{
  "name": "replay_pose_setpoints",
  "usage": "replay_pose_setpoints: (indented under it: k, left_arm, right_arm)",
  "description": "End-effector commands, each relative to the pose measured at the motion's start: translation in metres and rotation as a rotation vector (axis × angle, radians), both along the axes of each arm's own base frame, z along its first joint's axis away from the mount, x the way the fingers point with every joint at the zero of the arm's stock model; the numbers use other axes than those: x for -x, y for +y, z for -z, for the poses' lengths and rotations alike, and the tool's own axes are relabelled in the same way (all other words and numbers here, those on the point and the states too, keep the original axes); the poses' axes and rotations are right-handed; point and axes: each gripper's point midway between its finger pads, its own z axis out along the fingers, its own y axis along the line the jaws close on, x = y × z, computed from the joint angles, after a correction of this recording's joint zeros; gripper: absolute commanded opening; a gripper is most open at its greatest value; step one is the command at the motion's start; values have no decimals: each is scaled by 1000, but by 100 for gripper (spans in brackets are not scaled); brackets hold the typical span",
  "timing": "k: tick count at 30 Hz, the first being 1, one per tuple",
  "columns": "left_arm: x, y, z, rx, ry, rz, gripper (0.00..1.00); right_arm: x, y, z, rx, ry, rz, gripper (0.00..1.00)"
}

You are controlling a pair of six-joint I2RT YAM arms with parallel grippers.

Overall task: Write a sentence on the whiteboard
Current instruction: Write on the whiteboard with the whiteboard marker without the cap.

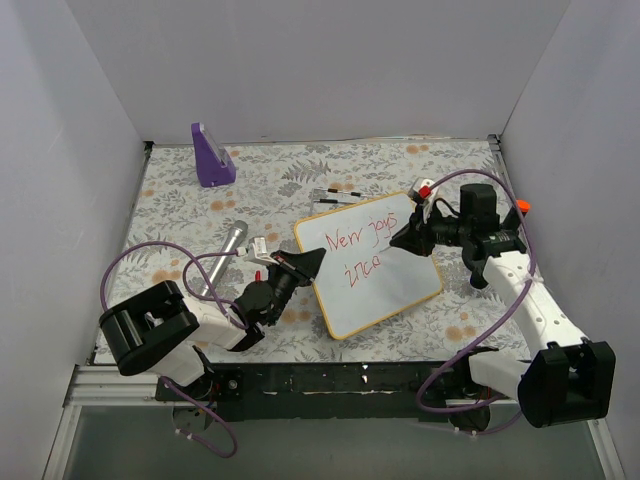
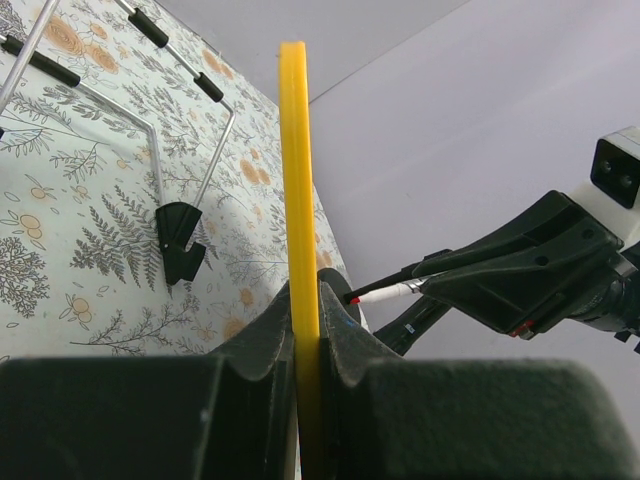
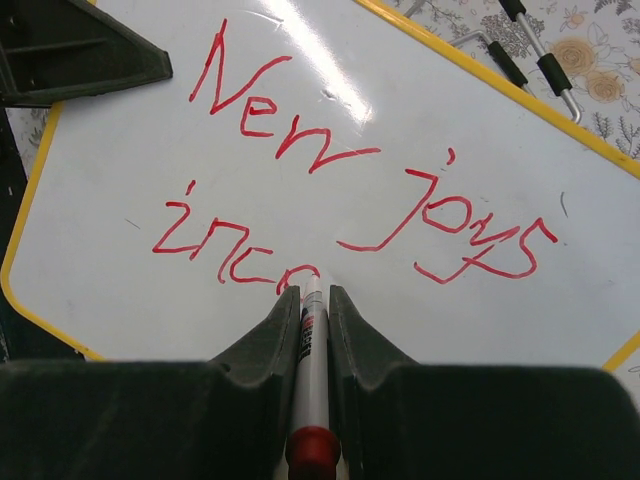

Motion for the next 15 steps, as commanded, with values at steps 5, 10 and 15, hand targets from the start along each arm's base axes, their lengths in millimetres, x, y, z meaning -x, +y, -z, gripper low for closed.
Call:
replay_pose_setpoints:
  k: [5,10,15]
  left_arm:
    - [11,7,-57,146,-160,19,0]
    - [13,5,-57,143,-166,32,0]
    - [15,7,-57,139,-177,33,0]
  right_arm:
    - [-4,-8,-9,-44,-62,-25,1]
    - [2,-9,-13,-42,-90,-40,1]
    - [5,-9,-13,-39,-99,-50,1]
